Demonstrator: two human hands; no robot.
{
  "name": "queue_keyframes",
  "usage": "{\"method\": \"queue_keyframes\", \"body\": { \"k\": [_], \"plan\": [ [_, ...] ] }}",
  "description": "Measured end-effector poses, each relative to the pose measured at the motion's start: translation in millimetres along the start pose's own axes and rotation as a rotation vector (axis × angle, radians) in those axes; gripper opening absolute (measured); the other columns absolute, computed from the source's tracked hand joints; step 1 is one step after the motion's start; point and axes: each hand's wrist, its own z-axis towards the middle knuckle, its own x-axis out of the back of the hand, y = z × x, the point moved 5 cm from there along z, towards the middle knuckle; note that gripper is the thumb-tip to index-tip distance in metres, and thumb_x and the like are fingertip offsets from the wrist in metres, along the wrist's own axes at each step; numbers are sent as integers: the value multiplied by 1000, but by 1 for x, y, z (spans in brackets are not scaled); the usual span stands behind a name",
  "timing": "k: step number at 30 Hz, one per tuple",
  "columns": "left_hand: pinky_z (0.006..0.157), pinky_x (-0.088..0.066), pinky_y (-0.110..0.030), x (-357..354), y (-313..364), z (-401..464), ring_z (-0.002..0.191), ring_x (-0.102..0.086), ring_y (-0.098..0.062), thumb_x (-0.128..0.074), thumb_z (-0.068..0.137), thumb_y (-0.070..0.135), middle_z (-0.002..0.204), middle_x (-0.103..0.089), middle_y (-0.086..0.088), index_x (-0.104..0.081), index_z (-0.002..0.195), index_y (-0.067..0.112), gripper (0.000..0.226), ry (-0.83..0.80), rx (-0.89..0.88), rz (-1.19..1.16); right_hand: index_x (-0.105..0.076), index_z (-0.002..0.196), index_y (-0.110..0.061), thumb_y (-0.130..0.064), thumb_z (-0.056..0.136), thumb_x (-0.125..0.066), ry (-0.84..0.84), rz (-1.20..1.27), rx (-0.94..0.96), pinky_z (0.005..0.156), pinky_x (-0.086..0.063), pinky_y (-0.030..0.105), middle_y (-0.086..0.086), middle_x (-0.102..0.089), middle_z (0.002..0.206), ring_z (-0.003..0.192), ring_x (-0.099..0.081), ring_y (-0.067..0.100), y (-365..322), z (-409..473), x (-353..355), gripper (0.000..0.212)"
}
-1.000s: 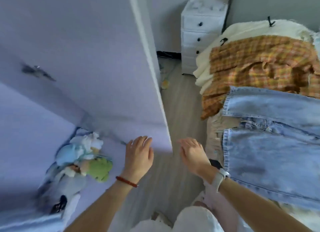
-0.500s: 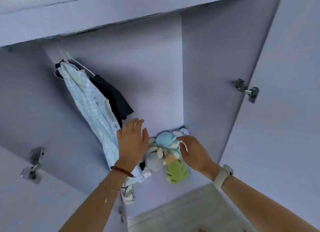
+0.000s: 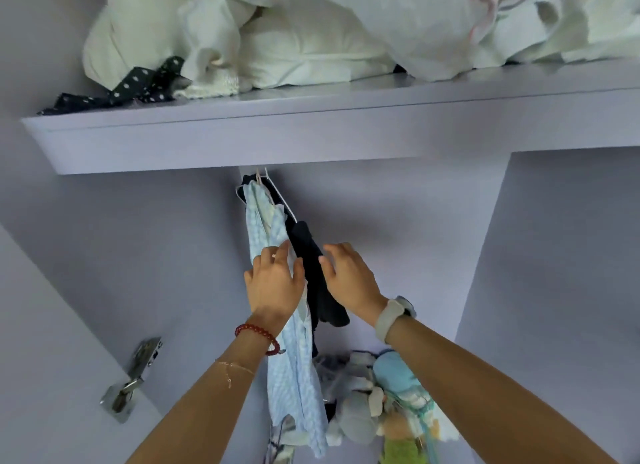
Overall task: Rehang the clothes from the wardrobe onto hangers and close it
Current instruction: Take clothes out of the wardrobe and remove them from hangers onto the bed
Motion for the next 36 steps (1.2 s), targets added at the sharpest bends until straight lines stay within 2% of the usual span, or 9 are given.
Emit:
{"method": "queue_keyframes", "body": {
  "k": [5, 8, 11, 14, 18, 22, 29, 34, 36],
  "plan": [
    [99, -27, -36, -15, -16, 5, 120, -43, -21, -41, 95, 36, 131, -47, -3, -34, 142, 22, 49, -7, 24, 6, -41, 130, -8, -21, 98, -32, -72, -27, 22, 80, -44, 39, 13, -50, 120, 106, -52, 32, -2, 29, -24, 35],
    [97, -28, -36, -17, -20, 5, 116, -44, -20, -43, 94, 37, 127, -49, -2, -33, 142, 26, 50, 20, -12, 13, -39, 132, -9, -19, 98, -33, -65, -54, 58, 74, -43, 34, 13, -52, 120, 103, -54, 32, -2, 39, -32, 36],
    [99, -28, -36, -19, -25, 8, 119, -42, -20, -42, 93, 45, 130, -46, -1, -33, 142, 30, 52, -3, 2, 16, -38, 133, -10, -24, 98, -33, -50, -62, 59, 73, -43, 33, 13, -59, 116, 100, -57, 33, -1, 49, -34, 38],
    [102, -26, -35, -22, -27, 12, 123, -39, -19, -41, 91, 51, 135, -42, 2, -31, 142, 32, 56, -26, -5, -15, -37, 135, -11, -31, 98, -32, -43, -91, 79, 67, -43, 33, 14, -65, 102, 89, -61, 34, -1, 62, -32, 41],
    [102, -27, -36, -22, -26, 16, 123, -39, -19, -44, 91, 48, 137, -41, 1, -30, 143, 30, 57, -4, -62, -30, -47, 122, -6, -30, 99, -30, -33, -133, 118, 62, -39, 32, 16, -66, 94, 85, -61, 35, -2, 75, -26, 37],
    [103, -27, -36, -24, -30, 18, 125, -37, -20, -44, 92, 40, 138, -39, 0, -26, 145, 27, 57, -22, -28, -52, -52, 116, -3, -26, 99, -30, 95, -252, 171, 56, -33, 29, 16, -67, 80, 74, -61, 36, -4, 77, -11, 36],
    [106, -25, -38, -19, -33, 13, 127, -34, -22, -43, 95, 31, 140, -35, -5, -24, 145, 23, 54, -44, 10, -76, -53, 117, -4, -23, 99, -33, 260, -174, 108, 56, -36, 31, 15, -64, 68, 63, -59, 35, 5, 41, 17, 34],
    [102, -26, -45, -4, -6, -9, 125, -37, -30, -53, 90, 15, 136, -42, -14, -41, 138, 13, 49, 109, -138, -131, -51, 124, -5, -24, 98, -36, 183, -157, -16, 62, -45, 36, 17, -65, 74, 67, -60, 34, 41, -40, 25, 36],
    [101, -29, -46, -8, 12, -23, 126, -37, -33, -55, 90, 14, 138, -40, -16, -40, 138, 10, 50, 74, -232, -213, -50, 126, -8, -27, 99, -33, 101, -177, -83, 71, -49, 37, 14, -67, 81, 73, -62, 31, 57, -79, 32, 37]
  ]
}}
